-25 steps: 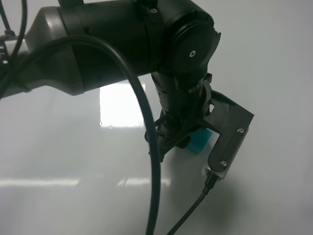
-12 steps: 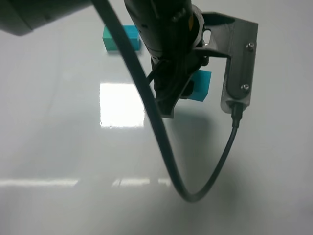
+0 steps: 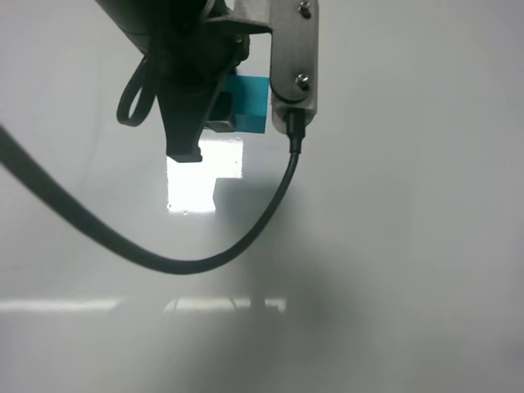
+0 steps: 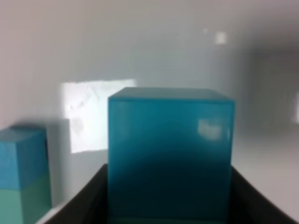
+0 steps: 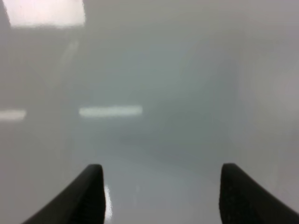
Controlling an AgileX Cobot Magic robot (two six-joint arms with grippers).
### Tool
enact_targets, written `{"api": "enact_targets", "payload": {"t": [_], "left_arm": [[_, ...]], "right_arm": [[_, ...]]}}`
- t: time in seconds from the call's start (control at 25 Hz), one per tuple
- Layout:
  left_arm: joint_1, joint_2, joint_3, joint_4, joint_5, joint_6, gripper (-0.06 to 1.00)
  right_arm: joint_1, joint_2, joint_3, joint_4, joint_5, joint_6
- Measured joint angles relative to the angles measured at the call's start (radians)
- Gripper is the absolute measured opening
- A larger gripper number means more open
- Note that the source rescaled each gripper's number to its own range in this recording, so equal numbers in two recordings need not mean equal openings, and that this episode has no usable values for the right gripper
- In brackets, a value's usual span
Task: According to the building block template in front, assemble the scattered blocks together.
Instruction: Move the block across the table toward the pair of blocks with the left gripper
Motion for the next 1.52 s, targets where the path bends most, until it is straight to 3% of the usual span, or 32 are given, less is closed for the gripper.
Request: {"api": "enact_targets", "payload": {"t": [0.32, 0.52, 0.88, 1.52], "left_arm": [[0.144, -0.091, 0.164, -0.110, -0.002, 0.002, 0.02], [0.210, -0.091, 0.228, -0.150, -0.096, 0.025, 0.02], [0.246, -0.078, 0.234, -0.173, -0.199, 0.106, 0.02], [0.285, -0.052, 0.238, -0.217, -0.213, 0.160, 0.02]], "right_arm": [[0.000, 0.000, 0.000, 0.000, 0.000, 0.000], [0.000, 0.000, 0.000, 0.000, 0.000, 0.000], [0.000, 0.000, 0.000, 0.000, 0.000, 0.000], [0.000, 0.000, 0.000, 0.000, 0.000, 0.000]]}}
